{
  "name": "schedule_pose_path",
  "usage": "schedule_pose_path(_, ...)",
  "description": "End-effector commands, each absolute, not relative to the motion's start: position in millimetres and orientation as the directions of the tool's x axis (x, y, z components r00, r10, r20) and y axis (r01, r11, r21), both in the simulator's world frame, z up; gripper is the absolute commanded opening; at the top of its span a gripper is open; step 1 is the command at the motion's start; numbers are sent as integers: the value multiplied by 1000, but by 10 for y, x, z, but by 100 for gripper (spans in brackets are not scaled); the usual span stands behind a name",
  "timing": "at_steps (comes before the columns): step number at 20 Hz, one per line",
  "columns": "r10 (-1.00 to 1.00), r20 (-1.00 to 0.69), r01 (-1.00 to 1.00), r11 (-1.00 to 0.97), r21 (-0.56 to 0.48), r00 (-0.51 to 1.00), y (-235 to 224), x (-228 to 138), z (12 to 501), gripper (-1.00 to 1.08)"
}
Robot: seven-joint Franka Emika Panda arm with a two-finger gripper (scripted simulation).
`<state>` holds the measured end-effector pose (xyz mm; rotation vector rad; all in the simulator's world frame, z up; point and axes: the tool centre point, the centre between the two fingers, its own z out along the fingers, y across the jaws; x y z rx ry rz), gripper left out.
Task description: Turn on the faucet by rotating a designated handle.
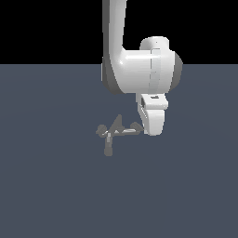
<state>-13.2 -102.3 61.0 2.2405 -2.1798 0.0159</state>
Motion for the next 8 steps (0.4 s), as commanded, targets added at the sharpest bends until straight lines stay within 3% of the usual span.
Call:
schedule_pose_path(1, -998, 10, -998, -58, 1, 58, -765, -37, 608, -100)
schedule_pose_path(8, -996, 1, -996, -94, 0, 94, -367, 139, 607, -100)
